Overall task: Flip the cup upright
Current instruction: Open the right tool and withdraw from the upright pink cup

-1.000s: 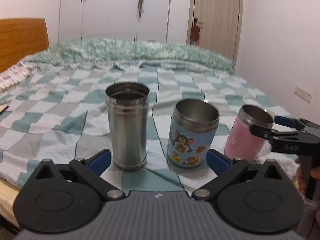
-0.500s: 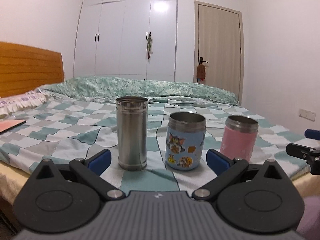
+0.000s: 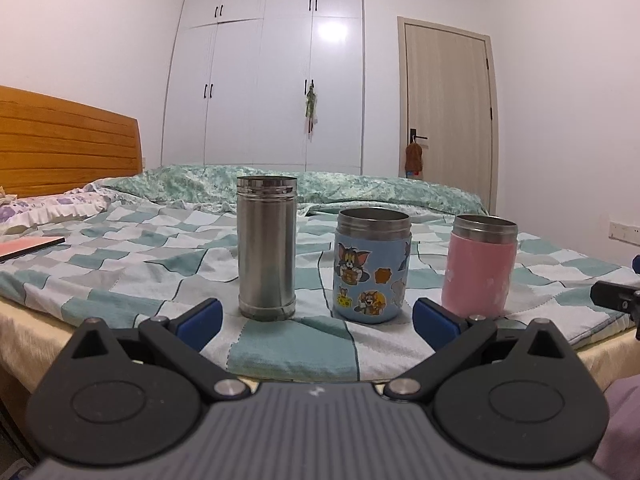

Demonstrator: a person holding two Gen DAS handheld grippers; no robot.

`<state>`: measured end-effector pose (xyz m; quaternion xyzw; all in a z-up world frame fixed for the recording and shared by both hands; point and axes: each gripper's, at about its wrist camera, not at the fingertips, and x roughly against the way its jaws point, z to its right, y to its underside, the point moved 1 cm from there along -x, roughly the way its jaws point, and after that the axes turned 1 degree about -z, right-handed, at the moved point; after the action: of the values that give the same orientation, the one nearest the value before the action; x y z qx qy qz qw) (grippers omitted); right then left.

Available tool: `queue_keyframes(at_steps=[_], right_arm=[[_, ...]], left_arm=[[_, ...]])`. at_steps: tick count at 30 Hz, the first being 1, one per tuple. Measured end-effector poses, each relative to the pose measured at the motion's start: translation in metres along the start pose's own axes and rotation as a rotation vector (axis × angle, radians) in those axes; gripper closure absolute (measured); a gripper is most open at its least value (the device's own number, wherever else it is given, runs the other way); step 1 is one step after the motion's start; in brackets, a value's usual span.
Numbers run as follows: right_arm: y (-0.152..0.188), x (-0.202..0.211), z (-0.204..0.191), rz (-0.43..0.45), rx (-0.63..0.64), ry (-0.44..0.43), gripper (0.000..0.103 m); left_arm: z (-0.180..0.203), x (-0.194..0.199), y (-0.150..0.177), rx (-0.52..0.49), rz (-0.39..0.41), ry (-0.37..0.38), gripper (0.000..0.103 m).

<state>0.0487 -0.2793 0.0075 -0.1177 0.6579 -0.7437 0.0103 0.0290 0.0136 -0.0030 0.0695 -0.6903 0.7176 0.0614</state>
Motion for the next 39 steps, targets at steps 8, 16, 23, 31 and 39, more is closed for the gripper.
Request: queue_keyframes(at_steps=[8, 16, 23, 31, 39], right_arm=[[0.0016, -0.0001, 0.0002, 0.001, 0.001, 0.007, 0.0], [0.0019, 0.0, -0.0014, 0.01, 0.01, 0.008, 0.0], [0.0022, 0.0004, -0.0014, 0.011, 0.013, 0.007, 0.0], [0.0025, 0.0005, -0.0014, 0.008, 0.013, 0.004, 0.0], [0.0026, 0.0006, -0.0013, 0.008, 0.014, 0.004, 0.0]], left_arm=[[0.002, 0.0032, 0.0021, -0.017, 0.016, 0.0, 0.0], [0.0016, 0.0031, 0.0018, -0.012, 0.02, -0.001, 0.0], [0.0018, 0.0033, 0.0017, -0.013, 0.022, 0.001, 0.0], [0.002, 0.0041, 0.0018, -0.013, 0.024, 0.002, 0.0], [0.0022, 0.0053, 0.0013, -0.013, 0.03, 0.006, 0.0]])
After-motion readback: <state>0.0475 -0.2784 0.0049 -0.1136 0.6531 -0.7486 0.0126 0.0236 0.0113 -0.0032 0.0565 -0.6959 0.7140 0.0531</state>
